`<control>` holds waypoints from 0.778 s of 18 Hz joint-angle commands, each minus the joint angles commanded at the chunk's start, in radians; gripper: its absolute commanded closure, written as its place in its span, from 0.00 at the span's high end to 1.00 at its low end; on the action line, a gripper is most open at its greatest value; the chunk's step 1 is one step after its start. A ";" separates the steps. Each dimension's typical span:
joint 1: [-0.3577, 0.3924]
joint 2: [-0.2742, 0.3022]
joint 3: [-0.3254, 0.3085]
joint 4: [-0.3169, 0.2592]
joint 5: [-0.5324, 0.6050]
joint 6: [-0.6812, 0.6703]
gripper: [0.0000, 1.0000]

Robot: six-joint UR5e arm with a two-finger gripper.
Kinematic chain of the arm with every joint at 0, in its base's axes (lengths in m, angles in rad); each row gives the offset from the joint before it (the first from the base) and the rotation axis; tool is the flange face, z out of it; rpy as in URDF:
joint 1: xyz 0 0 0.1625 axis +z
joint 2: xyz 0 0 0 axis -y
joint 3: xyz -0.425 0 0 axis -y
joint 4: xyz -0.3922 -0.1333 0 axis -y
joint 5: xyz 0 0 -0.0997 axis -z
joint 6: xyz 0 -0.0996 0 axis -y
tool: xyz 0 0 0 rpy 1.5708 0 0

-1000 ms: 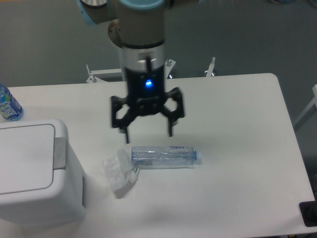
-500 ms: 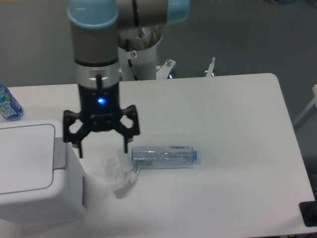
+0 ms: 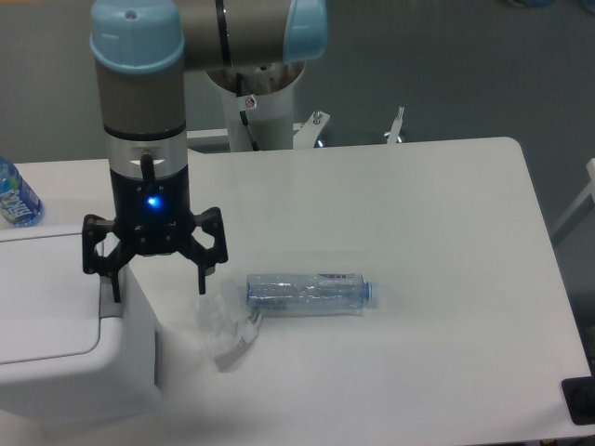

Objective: Open the trash can
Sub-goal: 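Press down on the bin lid with the gripper to flip it open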

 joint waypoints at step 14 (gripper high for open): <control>0.000 -0.002 -0.017 0.000 0.002 0.009 1.00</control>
